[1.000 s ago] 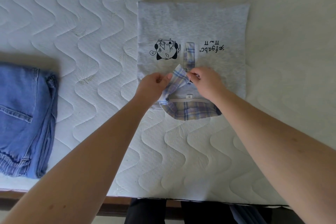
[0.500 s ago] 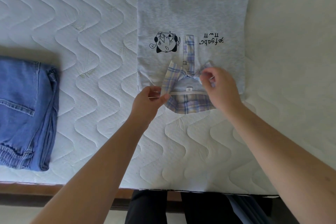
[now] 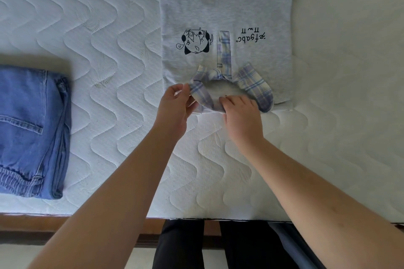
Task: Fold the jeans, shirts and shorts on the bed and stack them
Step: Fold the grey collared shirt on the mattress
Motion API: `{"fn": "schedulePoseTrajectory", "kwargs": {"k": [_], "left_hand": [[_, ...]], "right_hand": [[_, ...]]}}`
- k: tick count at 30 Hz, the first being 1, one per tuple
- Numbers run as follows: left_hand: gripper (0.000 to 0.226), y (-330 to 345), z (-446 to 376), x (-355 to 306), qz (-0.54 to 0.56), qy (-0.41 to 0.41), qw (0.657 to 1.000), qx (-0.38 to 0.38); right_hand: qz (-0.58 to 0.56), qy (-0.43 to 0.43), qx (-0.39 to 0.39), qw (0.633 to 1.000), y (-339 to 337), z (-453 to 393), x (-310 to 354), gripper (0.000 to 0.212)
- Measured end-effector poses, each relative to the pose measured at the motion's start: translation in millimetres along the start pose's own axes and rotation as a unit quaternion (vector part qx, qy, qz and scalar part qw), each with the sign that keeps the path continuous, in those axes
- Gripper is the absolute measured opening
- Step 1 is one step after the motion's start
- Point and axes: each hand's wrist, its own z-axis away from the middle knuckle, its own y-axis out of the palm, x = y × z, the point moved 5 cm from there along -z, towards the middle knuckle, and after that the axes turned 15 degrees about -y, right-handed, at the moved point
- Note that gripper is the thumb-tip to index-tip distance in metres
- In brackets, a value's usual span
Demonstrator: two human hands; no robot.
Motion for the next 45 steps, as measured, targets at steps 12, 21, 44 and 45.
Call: {"fn": "schedulePoseTrajectory", "kwargs": {"k": [12,21,44,45], "left_hand": [[0.029,-3.5,22.6,-25.1,-0.483,0.272,0.812,-0.185],[0.027,40.2,22.0,1.3,-0.769,0.415,0.485,-0.039],[0.002,7.4,-4.6,-62.8,-0.558,0.302,0.764,-0.119],[0.003,9.4,-3.5,-62.5,-0.573,0.315,0.748,-0.115]], "right_hand": [[-0.080,-0.033,-0.052,0.995,-16.4,33.9,-32.2,0.059],[-0.254,0.314,-0.049,0.913,-20.8,33.2,-92.9,0.054],[-0.678,0.465,-0.132,0.553,-21.8,26.9,-137.2,0.007],[-0.688,0.463,-0.136,0.543,-22.0,26.4,-136.9,0.005]]}}
